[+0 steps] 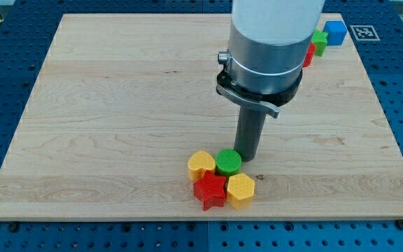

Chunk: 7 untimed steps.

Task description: Slide the blue triangle to the green circle

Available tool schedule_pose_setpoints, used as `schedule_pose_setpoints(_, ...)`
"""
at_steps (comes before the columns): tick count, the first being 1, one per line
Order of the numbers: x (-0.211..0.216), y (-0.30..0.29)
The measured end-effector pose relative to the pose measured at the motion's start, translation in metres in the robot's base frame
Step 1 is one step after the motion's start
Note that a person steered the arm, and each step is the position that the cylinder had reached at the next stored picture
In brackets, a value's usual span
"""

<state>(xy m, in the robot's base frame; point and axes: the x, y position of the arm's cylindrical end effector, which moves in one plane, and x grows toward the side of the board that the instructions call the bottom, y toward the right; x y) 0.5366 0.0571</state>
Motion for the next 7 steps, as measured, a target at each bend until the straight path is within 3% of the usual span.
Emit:
schedule_pose_setpoints(1,-0.055,0.000)
schedule_pose_setpoints(4,-0.295,0.013)
schedule_pose_setpoints(5,-0.313,0.099)
schedule_pose_setpoints(7,-0.280,0.122)
